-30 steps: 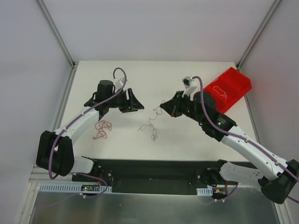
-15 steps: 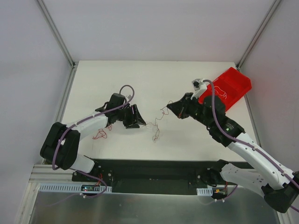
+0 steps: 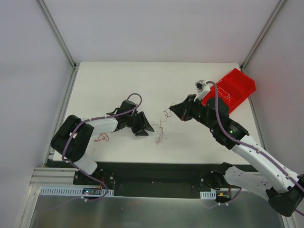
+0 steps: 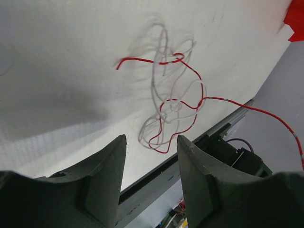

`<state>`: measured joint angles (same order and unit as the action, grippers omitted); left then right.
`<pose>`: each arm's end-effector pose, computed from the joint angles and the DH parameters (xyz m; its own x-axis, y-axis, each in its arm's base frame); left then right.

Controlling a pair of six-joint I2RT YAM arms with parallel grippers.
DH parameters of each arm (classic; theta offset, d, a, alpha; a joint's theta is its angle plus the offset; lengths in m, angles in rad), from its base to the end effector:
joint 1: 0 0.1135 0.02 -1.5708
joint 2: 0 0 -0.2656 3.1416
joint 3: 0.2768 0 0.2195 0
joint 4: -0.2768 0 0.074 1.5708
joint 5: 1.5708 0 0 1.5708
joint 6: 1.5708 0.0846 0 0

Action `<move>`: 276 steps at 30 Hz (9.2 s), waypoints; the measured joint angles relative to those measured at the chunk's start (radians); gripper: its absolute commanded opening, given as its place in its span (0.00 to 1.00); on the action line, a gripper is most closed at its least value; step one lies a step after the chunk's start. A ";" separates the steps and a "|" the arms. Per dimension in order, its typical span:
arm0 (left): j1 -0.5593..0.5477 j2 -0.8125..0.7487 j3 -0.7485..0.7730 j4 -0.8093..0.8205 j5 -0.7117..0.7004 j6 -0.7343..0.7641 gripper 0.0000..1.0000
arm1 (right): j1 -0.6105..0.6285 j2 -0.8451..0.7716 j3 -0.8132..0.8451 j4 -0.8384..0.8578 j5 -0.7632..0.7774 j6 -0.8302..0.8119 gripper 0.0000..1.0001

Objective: Untangle the cables

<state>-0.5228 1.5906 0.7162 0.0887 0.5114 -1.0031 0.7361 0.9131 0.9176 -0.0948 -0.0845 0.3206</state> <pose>0.2489 -0.1912 0.1510 -0.9494 -0.3015 -0.0882 -0.1214 0.6112 -0.7821 0.1628 0.1571 0.3704 -0.2939 0.1575 -0.9428 -0.6730 0.6663 0.3211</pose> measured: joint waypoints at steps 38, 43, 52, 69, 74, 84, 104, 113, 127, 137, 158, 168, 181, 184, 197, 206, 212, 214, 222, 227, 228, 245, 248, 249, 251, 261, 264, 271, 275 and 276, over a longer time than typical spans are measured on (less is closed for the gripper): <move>-0.058 -0.085 0.055 -0.119 -0.290 0.189 0.00 | -0.005 -0.079 0.050 -0.192 0.358 -0.111 0.01; -0.005 -0.311 0.054 -0.265 -0.446 0.286 0.00 | -0.107 -0.166 0.105 -0.310 0.705 -0.237 0.00; 0.344 -0.519 0.054 -0.480 -0.525 0.380 0.00 | -0.523 -0.167 0.138 -0.458 0.830 -0.321 0.00; 0.411 -0.496 0.195 -0.521 -0.312 0.476 0.00 | -0.630 -0.254 0.182 -0.493 0.235 -0.367 0.00; 0.391 -0.388 0.245 -0.473 -0.191 0.491 0.06 | -0.630 -0.236 0.239 -0.480 -0.031 -0.337 0.00; 0.389 -0.347 0.174 -0.466 -0.072 0.536 0.73 | -0.620 -0.178 0.153 -0.296 -0.427 -0.163 0.00; -0.063 -0.437 0.147 -0.081 0.062 0.597 0.68 | -0.441 -0.105 0.056 -0.185 -0.506 -0.084 0.00; -0.067 -0.363 0.192 -0.069 0.024 0.591 0.74 | -0.367 -0.027 -0.021 -0.171 -0.479 -0.080 0.00; -0.111 0.075 0.282 -0.116 0.095 0.537 0.71 | -0.364 -0.071 -0.041 -0.179 -0.458 -0.113 0.00; -0.205 0.232 0.327 -0.014 0.145 0.523 0.65 | -0.364 -0.077 -0.041 -0.179 -0.470 -0.115 0.00; -0.298 0.359 0.393 -0.017 -0.024 0.531 0.00 | -0.364 -0.164 0.019 -0.223 -0.404 -0.112 0.00; -0.255 0.243 0.253 -0.007 -0.143 0.504 0.00 | -0.364 -0.262 0.241 -0.367 -0.130 -0.144 0.00; -0.162 0.122 0.134 -0.031 -0.187 0.486 0.00 | -0.364 -0.333 0.310 -0.620 0.418 -0.195 0.00; -0.144 0.120 0.126 -0.039 -0.184 0.485 0.00 | -0.363 -0.350 0.310 -0.684 0.580 -0.211 0.00; -0.051 0.089 0.122 -0.120 -0.183 0.475 0.00 | -0.363 -0.371 0.394 -0.685 1.020 -0.380 0.00; -0.061 0.066 0.147 -0.225 -0.117 0.512 0.00 | -0.363 -0.283 0.197 -0.580 0.498 -0.404 0.00; -0.123 0.070 0.296 -0.245 -0.020 0.504 0.23 | -0.360 -0.079 -0.073 -0.376 0.034 -0.249 0.00; -0.126 0.080 0.341 -0.239 0.003 0.494 0.33 | -0.359 -0.013 -0.142 -0.334 -0.054 -0.200 0.00; -0.110 0.131 0.378 -0.248 0.030 0.483 0.56 | -0.304 0.228 -0.158 -0.200 -0.173 -0.149 0.04; -0.078 0.089 0.336 -0.270 0.029 0.490 0.58 | -0.294 0.378 -0.083 -0.242 -0.073 -0.167 0.10; -0.068 0.071 0.332 -0.283 0.029 0.492 0.59 | -0.294 0.406 -0.065 -0.254 -0.047 -0.169 0.10; -0.040 -0.023 0.490 -0.368 0.162 0.555 0.60 | -0.368 0.466 -0.051 -0.355 0.222 -0.150 0.85; -0.040 -0.023 0.490 -0.384 0.163 0.578 0.60 | -0.389 0.457 -0.105 -0.300 0.216 -0.177 0.88; -0.040 -0.023 0.490 -0.384 0.162 0.587 0.60 | -0.396 0.457 -0.118 -0.284 0.212 -0.187 0.88; -0.040 -0.023 0.489 -0.385 0.161 0.602 0.60 | -0.413 0.458 -0.147 -0.247 0.192 -0.218 0.89; -0.040 -0.023 0.464 -0.392 0.163 0.634 0.59 | -0.460 0.486 -0.198 0.006 -0.109 -0.362 0.96; -0.040 -0.023 0.464 -0.393 0.166 0.637 0.59 | -0.446 0.505 -0.198 0.046 -0.171 -0.370 1.00; -0.040 -0.023 0.463 -0.393 0.169 0.638 0.59 | -0.311 0.549 -0.186 -0.001 -0.150 -0.398 1.00; -0.040 -0.023 0.463 -0.394 0.170 0.638 0.59 | -0.230 0.576 -0.161 -0.053 -0.058 -0.402 0.98; -0.040 -0.023 0.463 -0.394 0.170 0.638 0.59 | -0.217 0.579 -0.154 -0.064 -0.034 -0.402 0.98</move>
<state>-0.5632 1.5677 1.1790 -0.3050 0.6811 -0.3653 0.5194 1.4921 0.7635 -0.1589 -0.1184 -0.0811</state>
